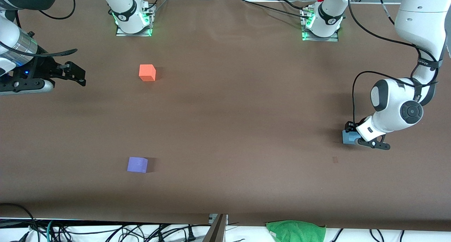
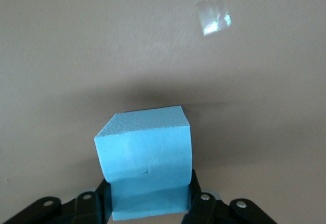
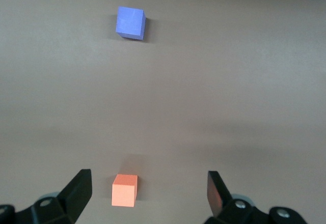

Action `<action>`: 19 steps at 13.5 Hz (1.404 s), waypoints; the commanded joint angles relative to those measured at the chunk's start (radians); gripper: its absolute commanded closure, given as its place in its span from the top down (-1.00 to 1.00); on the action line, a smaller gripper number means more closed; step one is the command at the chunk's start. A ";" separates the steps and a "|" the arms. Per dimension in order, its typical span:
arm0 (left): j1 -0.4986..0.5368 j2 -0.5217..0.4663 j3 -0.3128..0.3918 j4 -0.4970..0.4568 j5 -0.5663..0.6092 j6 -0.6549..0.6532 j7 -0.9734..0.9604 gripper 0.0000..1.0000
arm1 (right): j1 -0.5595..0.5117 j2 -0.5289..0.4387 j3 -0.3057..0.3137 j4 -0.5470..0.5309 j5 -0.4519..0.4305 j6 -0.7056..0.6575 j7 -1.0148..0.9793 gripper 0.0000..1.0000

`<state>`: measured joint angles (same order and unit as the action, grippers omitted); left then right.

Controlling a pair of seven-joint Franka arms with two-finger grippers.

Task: Place blue block between orange and purple blocks
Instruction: 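Close the left gripper on the light-blue cube, then carry the light-blue cube with the left gripper toward the table middle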

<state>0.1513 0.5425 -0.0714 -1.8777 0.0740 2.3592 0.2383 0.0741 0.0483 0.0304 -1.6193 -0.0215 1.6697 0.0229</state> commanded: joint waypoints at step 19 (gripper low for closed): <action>-0.607 0.234 -0.249 0.511 0.020 -0.213 -0.979 -0.29 | -0.005 0.004 0.005 0.012 0.003 -0.011 -0.014 1.00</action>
<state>-0.4112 0.7263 -0.3334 -1.4448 0.0750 2.1610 -0.6972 0.0743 0.0491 0.0307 -1.6195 -0.0214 1.6687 0.0229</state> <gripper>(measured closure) 0.436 0.000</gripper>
